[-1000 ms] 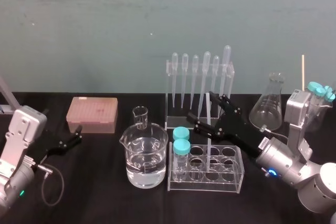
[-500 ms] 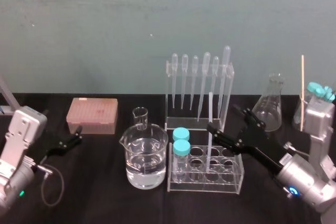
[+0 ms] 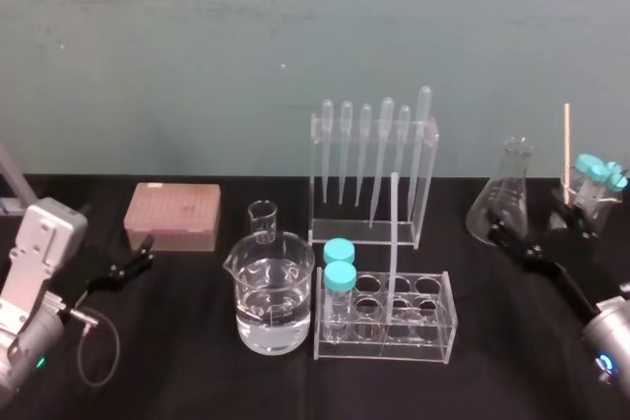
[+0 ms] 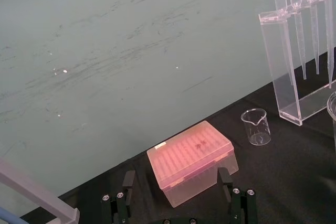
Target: Pick up the stirring rod with one hand, then place it down.
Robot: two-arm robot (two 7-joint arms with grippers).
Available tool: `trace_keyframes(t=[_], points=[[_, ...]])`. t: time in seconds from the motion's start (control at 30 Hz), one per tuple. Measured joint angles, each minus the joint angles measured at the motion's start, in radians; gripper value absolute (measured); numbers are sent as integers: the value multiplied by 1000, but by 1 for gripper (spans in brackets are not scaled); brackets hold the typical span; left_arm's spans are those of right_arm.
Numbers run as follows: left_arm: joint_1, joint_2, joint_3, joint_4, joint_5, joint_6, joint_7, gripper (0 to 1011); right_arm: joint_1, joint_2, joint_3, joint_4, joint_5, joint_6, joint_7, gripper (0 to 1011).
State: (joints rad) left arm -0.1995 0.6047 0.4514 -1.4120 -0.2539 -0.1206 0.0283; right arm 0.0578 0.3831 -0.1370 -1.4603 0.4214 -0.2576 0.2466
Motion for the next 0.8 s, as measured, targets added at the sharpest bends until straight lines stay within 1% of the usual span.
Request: trace_keyframes(t=[0.03, 0.13, 0.23, 0.3, 0.8], points=[[0, 0, 0, 0, 0, 0, 0, 1000, 0, -10, 12, 9, -23, 4, -41, 1003], [0, 0, 0, 0, 0, 0, 0, 1000, 6, -26, 26, 34, -55, 19, -91, 1002], [0, 0, 0, 0, 0, 0, 0, 1000, 19, -37, 32, 65, -77, 27, -112, 1003], [0, 0, 0, 0, 0, 0, 0, 1000, 24, -40, 33, 74, -84, 28, -117, 1003], [0, 0, 0, 0, 0, 0, 0, 1000, 18, -37, 33, 64, -78, 27, -116, 1003]])
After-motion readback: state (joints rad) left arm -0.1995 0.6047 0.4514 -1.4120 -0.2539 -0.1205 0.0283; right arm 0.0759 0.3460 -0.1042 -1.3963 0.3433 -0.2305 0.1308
